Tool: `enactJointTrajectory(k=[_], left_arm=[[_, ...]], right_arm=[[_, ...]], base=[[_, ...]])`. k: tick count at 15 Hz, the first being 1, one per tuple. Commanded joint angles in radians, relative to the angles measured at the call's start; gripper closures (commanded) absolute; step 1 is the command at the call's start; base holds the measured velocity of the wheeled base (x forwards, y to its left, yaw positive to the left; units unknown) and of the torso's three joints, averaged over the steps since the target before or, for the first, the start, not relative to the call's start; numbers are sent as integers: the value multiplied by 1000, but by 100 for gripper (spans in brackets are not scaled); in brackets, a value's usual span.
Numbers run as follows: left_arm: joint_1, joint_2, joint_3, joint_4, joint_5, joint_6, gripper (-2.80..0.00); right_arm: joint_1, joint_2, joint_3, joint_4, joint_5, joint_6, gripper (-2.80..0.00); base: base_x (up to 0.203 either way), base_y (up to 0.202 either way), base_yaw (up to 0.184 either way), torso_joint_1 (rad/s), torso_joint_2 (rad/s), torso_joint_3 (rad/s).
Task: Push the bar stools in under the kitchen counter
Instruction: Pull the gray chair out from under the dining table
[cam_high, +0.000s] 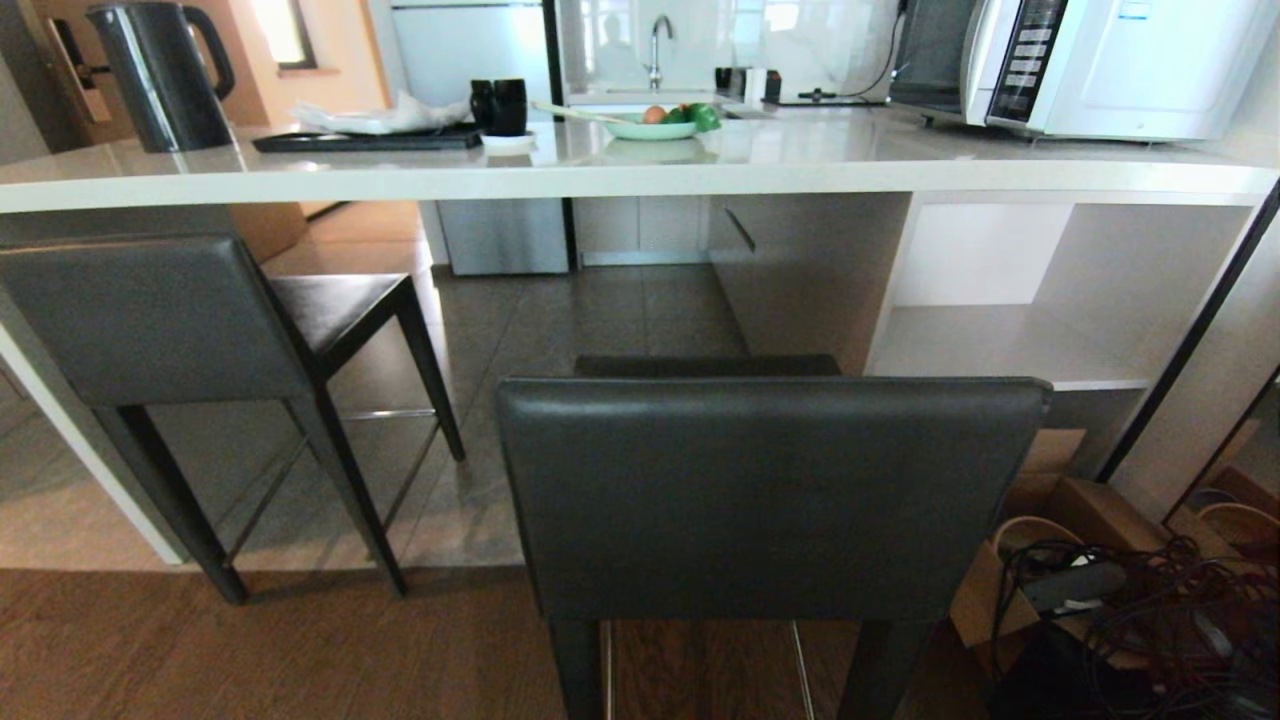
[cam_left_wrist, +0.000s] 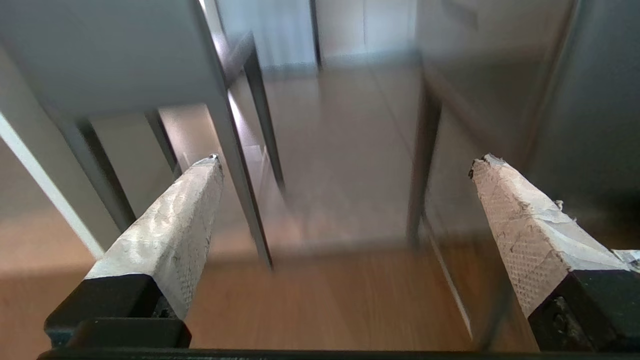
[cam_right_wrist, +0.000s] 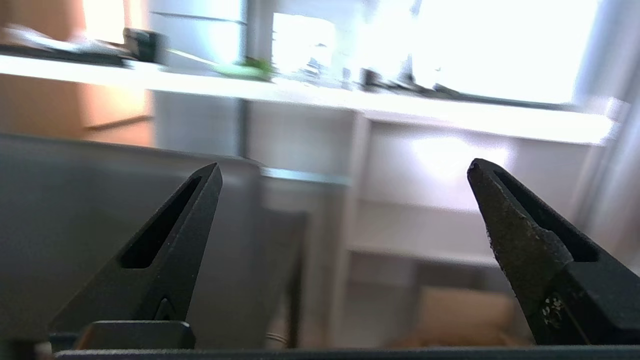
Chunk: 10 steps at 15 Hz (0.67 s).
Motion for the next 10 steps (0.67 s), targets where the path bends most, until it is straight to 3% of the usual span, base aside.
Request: enactJointTrajectory(k=[1,3,4,6,8,10], left_arm=[[1,-67,45,11,-6,3,-280],[1,-67,86,-5,-15,22,-280],[0,-67,88,-5,-24,22,-280],[0,-67,87,11,-42,22,-280],[0,-67,88,13,-42,22,-280],[0,-60,70,98,-18,3,-280]], right_arm=[[3,1,-40,3,31,29,-280],[27,8,-187,104,32,130,-280],[44,4,-264,225,28,169,-280],[64,-65,-305,408,46,152,-280],[75,-170,-186,441,51,80,-280],[81,-265,-18,455,0,-11,-280]], base=[[0,0,0,0,0,0],[0,0,0,0,0,0],[0,0,0,0,0,0],[0,0,0,0,0,0],[0,0,0,0,0,0],[0,0,0,0,0,0]])
